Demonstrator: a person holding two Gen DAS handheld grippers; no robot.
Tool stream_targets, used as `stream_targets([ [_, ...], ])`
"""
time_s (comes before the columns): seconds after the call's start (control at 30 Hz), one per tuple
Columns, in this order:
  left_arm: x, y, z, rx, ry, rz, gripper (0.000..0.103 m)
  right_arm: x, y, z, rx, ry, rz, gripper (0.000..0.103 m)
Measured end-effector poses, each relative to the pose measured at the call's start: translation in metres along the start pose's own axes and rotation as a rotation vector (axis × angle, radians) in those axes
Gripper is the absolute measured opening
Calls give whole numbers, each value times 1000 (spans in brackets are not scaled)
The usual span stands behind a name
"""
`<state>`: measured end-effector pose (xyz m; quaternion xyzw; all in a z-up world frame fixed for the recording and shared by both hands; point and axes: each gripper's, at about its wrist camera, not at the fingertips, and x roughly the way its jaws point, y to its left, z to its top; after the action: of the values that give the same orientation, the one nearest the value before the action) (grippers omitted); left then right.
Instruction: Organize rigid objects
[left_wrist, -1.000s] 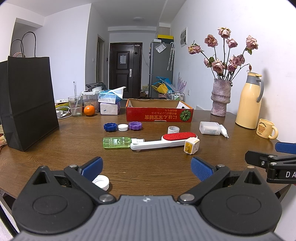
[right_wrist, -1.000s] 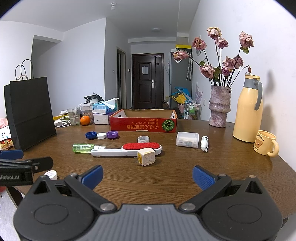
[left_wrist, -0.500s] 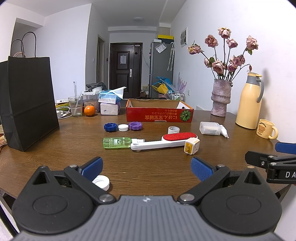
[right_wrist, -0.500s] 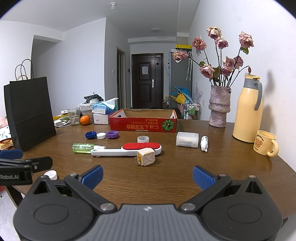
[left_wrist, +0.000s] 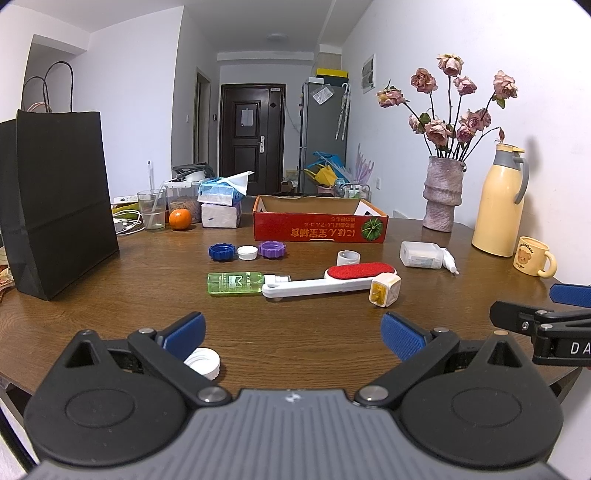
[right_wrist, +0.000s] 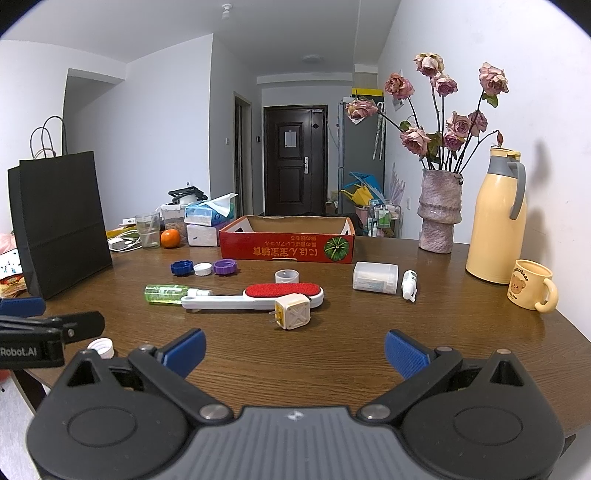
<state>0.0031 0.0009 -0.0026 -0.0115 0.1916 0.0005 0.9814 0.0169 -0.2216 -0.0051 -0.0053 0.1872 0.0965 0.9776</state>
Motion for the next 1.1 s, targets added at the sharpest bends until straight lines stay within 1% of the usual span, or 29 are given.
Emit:
stream_targets([
  [0.1, 2, 12, -4, -6, 5, 11, 103, 2, 0, -2, 0, 1, 3, 103],
  [0.33, 17, 20, -10, -10, 26, 45, 103, 18, -1, -6, -4, 28, 0, 103],
  [0.63, 45, 35, -20, -35, 77, 92, 103, 48, -2, -7, -13, 69, 2, 103],
  [0.9, 71, 58, -29, -73, 124, 146, 102, 73, 0, -10, -16, 99, 7, 103],
  [0.93, 74, 60, -31, -77, 130, 151, 102, 76, 0, -10, -17, 104, 8, 103],
  [1.03, 84, 66, -34, -81, 146, 160, 95, 85, 1, -11, -18, 117, 8, 103],
  [1.1, 89, 70, -36, -85, 158, 164, 92, 92, 2, -12, -19, 125, 8, 103],
])
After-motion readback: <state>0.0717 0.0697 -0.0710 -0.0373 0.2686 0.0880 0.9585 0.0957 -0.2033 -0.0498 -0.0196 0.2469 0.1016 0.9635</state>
